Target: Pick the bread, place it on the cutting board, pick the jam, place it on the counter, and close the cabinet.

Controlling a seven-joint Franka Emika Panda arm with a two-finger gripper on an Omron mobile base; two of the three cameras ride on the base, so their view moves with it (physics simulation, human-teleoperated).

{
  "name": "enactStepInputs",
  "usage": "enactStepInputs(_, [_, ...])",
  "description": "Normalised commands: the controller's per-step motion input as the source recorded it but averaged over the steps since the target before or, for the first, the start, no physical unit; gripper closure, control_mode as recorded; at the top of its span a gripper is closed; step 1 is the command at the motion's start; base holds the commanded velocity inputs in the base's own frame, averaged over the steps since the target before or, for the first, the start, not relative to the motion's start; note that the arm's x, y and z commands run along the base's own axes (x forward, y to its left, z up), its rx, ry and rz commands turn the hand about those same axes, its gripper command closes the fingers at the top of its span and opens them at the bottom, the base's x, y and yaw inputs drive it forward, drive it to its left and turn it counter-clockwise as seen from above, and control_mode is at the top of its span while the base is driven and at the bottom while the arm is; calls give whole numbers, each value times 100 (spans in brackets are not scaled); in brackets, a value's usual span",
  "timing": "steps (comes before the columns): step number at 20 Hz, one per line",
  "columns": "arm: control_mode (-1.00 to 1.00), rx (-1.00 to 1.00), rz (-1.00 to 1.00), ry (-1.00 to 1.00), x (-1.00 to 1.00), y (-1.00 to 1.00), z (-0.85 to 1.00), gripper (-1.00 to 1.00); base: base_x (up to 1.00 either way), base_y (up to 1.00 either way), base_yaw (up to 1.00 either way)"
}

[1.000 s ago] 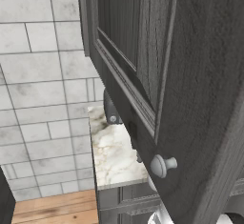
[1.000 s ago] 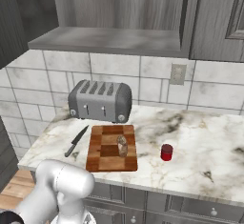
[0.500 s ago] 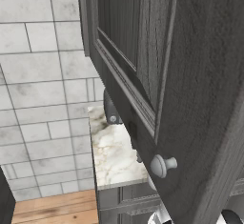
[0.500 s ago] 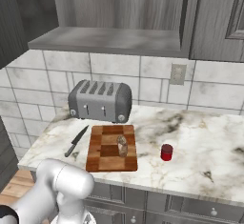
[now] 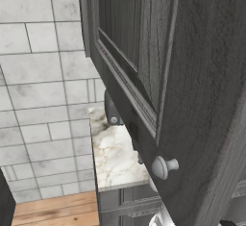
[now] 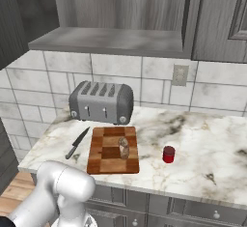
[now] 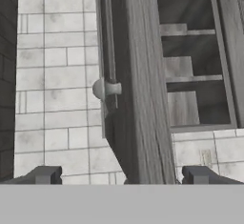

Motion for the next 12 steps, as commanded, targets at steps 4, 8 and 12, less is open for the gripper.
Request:
enactStepInputs(4, [-100,0,-9,0,0,13,3,-100,0,0,0])
enactStepInputs(8, [-100,0,-10,0,0,19,5,-100,0,0,0])
enactStepInputs(12, [-100,0,-10,-1,0,20,6,-100,0,0,0])
